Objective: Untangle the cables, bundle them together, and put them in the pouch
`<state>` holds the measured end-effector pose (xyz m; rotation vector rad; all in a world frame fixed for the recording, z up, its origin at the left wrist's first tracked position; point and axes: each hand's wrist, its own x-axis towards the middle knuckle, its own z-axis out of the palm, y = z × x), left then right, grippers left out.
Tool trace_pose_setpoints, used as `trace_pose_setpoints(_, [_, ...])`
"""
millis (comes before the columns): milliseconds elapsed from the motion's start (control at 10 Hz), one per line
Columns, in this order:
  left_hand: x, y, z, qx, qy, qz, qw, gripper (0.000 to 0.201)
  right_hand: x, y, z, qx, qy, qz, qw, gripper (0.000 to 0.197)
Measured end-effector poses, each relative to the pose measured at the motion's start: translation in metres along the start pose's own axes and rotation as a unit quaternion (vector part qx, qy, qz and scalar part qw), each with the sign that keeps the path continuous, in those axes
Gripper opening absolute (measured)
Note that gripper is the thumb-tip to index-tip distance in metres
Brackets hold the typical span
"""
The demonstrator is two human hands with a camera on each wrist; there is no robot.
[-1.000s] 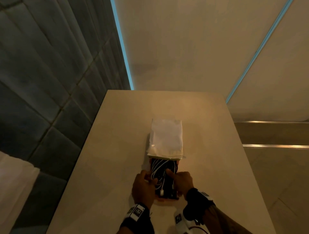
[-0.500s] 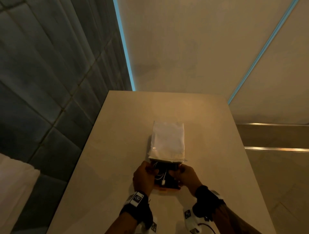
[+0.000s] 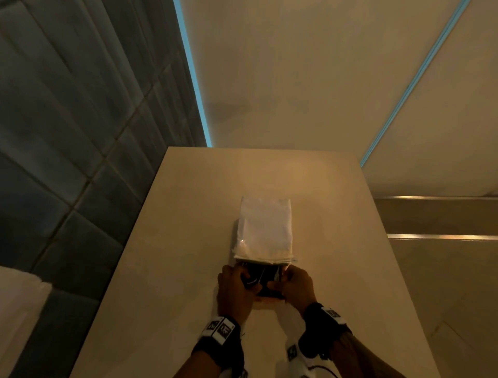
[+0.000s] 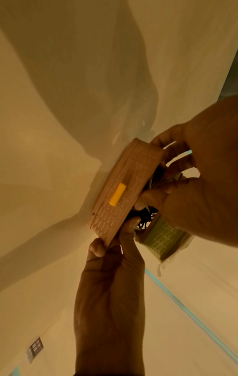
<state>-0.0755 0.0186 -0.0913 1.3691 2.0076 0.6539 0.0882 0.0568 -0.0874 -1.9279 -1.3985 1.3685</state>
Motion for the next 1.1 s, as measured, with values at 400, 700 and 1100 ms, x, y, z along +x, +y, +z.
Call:
trace_pose_setpoints(400, [0.044,-0.019,-0.03,-0.01,-0.103,0.048,0.993,0.083,-0.008,-0.003,-0.027,0.038,-0.036,-0.17,0.984,0.06])
trace_pose_setpoints(700, [0.067,0.003,-0.053,0.157,-0.145,0.059,0.975,0.075,0.017,-0.006,-0.02,-0.126,0.0,-0.139,0.982,0.054])
trace_pose_setpoints(1100, [0.041,-0.004,-0.048,0.089,-0.128,0.019,0.988,0.063,0.01,0.016,-0.032,-0.162,-0.002,-0.079,0.984,0.05])
